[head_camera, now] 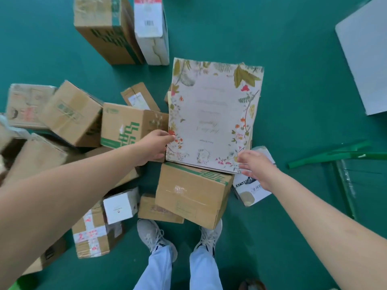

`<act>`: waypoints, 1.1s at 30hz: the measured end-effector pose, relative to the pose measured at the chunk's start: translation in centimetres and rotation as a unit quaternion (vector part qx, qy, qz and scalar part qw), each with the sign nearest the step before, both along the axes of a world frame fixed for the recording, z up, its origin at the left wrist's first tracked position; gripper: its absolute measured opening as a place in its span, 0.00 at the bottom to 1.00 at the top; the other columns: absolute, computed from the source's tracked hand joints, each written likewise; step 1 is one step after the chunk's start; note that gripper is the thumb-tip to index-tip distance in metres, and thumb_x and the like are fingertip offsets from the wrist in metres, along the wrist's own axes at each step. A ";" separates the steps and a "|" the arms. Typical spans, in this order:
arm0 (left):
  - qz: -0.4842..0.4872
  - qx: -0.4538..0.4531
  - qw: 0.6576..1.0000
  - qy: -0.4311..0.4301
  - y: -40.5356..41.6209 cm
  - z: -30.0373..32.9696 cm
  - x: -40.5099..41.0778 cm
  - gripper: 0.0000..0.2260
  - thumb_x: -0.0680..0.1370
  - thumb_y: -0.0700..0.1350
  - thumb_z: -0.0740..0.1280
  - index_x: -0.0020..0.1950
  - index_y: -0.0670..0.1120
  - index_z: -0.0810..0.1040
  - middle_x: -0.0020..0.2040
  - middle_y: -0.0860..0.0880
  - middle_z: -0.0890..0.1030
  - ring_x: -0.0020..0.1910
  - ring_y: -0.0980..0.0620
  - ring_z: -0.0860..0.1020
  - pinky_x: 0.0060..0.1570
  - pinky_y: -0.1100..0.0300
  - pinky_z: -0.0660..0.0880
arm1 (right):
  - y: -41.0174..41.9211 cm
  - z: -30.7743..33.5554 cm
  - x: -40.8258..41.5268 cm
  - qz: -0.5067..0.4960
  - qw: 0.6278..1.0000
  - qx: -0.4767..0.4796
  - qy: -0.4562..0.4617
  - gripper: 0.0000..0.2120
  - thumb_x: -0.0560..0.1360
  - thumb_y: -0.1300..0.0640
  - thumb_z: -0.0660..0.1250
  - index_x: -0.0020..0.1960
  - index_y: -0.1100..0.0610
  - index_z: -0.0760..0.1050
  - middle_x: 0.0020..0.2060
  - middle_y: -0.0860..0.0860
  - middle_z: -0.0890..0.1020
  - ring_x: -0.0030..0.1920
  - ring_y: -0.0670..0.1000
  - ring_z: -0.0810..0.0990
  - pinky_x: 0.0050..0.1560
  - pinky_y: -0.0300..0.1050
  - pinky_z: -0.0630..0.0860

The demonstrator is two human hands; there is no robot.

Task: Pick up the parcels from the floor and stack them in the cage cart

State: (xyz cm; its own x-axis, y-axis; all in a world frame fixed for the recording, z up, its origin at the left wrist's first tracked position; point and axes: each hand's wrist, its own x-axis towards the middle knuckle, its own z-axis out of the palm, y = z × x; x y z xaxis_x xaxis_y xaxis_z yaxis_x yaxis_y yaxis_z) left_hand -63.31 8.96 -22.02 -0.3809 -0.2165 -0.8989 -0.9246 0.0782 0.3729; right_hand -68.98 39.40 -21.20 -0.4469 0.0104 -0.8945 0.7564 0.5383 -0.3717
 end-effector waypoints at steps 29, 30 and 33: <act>0.016 -0.010 0.999 -0.033 -1.4 -20.5 1.9 0.34 0.76 0.58 0.73 0.77 0.50 0.62 0.67 0.49 0.78 0.63 0.46 0.78 0.62 0.49 0.75 | 1.9 -17.5 2.9 -0.147 0.983 0.058 0.098 0.28 0.76 0.37 0.71 0.67 0.52 0.68 0.57 0.48 0.81 0.56 0.52 0.80 0.62 0.52 0.75; 0.016 -0.015 1.000 -0.017 -1.6 -18.9 2.0 0.33 0.78 0.57 0.72 0.77 0.50 0.61 0.65 0.50 0.77 0.61 0.47 0.78 0.60 0.51 0.74 | 1.8 -16.0 2.8 -0.148 0.982 0.056 0.103 0.27 0.76 0.35 0.70 0.65 0.53 0.69 0.55 0.47 0.81 0.55 0.51 0.80 0.61 0.51 0.76; 0.020 -0.027 0.999 0.016 -2.3 -14.0 2.7 0.31 0.78 0.59 0.71 0.75 0.52 0.61 0.63 0.51 0.77 0.59 0.48 0.77 0.62 0.49 0.74 | 1.0 -11.1 2.3 -0.149 0.981 0.048 0.118 0.28 0.75 0.34 0.71 0.61 0.56 0.75 0.53 0.49 0.84 0.53 0.51 0.82 0.56 0.50 0.77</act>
State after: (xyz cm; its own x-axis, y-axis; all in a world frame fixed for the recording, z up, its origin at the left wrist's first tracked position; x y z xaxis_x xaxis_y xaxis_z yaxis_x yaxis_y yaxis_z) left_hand -60.65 6.65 -36.00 -0.3991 -0.2805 -0.8729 -0.9151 0.0620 0.3985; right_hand -66.71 40.42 -32.34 -0.6059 0.2520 -0.7546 0.7844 0.3474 -0.5139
